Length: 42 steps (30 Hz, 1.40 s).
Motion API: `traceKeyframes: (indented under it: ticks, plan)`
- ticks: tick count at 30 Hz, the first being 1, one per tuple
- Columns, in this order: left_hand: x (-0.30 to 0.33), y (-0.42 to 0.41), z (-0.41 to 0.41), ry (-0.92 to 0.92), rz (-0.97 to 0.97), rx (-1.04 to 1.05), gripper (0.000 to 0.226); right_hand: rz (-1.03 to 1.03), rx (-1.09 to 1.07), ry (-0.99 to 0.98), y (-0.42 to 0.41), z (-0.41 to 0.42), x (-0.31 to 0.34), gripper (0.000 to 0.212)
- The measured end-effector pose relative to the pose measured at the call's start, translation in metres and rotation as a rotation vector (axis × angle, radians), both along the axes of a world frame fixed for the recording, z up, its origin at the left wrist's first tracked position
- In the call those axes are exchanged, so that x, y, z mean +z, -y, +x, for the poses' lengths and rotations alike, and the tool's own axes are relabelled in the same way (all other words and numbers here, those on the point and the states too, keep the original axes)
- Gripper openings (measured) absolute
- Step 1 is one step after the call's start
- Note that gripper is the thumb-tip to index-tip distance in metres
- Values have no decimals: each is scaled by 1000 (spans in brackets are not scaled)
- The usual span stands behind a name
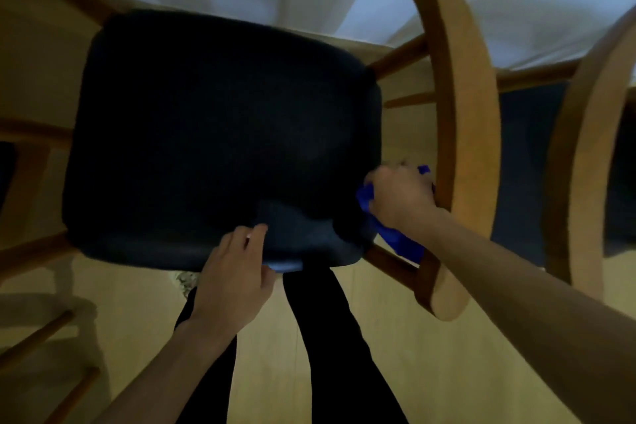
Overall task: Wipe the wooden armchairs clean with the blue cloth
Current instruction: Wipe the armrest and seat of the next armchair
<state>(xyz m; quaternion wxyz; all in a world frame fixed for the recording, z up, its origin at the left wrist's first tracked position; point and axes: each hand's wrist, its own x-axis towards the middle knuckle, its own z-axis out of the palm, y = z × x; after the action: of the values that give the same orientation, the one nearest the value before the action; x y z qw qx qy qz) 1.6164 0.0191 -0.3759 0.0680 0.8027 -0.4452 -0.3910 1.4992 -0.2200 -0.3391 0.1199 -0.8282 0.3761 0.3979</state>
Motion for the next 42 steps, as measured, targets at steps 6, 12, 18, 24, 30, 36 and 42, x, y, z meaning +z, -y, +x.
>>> traceKeyframes:
  ticks: [6, 12, 18, 24, 30, 36, 42]
  plan:
    - [-4, 37, 3, 26, -48, -17, 56, -189, -906, 863, 31, 23, -27, 52]
    - [-7, 62, 3, 57, -128, -44, 55, -3, -842, 593, 59, 31, -67, 64]
    - [0, 61, -9, 9, -103, -51, 55, 57, -1006, 469, -17, 11, -57, 72]
    - [8, 40, -4, 25, -59, -9, 53, 99, -1142, 291, -96, 18, -44, 73]
    - [27, 6, 38, 46, -102, 161, 45, 255, -1083, 508, -134, 31, -27, 60]
    - [70, -45, 111, 86, -255, 415, 46, 210, -772, 810, -163, 104, 23, 67]
    - [127, -115, 177, 225, -407, 668, 40, 276, -382, 1052, -186, 214, 94, 69]
